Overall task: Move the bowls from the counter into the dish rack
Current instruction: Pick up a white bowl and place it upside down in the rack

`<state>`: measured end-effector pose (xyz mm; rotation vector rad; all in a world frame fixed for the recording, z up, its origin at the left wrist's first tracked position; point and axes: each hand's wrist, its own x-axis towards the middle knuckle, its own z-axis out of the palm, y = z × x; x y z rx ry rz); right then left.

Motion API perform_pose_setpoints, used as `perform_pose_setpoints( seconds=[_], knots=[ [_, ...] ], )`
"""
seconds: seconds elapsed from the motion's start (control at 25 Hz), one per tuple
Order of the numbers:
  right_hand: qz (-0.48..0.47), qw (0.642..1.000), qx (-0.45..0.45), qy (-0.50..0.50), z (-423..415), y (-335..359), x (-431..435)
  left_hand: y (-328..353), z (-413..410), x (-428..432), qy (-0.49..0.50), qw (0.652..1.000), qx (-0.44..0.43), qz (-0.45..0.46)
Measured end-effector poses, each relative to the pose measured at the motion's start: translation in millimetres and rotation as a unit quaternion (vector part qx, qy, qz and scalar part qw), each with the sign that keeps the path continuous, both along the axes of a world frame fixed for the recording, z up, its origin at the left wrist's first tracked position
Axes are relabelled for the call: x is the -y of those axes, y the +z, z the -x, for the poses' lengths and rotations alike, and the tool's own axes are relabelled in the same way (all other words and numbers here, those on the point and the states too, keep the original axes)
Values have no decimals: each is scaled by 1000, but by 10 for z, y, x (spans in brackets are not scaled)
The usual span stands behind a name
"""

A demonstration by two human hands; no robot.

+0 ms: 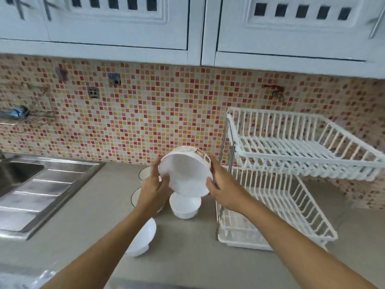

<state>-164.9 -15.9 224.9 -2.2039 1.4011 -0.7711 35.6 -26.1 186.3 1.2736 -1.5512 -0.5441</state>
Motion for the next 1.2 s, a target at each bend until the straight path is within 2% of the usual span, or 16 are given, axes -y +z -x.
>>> perform_pose_setpoints(
  seconds=[0.08, 0.2, 0.36, 0.48, 0.56, 0.68, 0.8, 1.0, 1.2],
  knots=[
    [83, 996, -27, -28, 124, 369, -35, 434, 135, -50, -55, 997, -36, 40],
    [168, 985, -32, -37, 498, 800, -87, 1007, 370, -24, -65, 993, -15, 102],
    [204, 977, -28, -57, 1088, 1081, -49, 1411, 795, 171, -148, 982, 6, 116],
    [218, 974, 3, -55, 1485, 1168, 107, 1542, 1230, 448, -171, 977, 61, 111],
    [201, 976, 21, -84, 1728, 1209, 258, 1576, 1505, 668, -170, 974, 116, 99],
    [108, 988, 53, -97, 2086, 1246, 518, 1566, 1830, 962, -180, 968, 164, 58],
    [56, 994, -12, -98, 2335, 1148, 856, 1485, 2059, 1205, -188, 954, 233, 23],
    [-1, 986, -149, -79, 2489, 967, 1590, 1391, 2293, 1607, -173, 940, 273, -110],
    [-52, 969, -236, -55, 2436, 848, 1892, 1360, 2392, 1761, -151, 899, 378, -164]
  ],
)
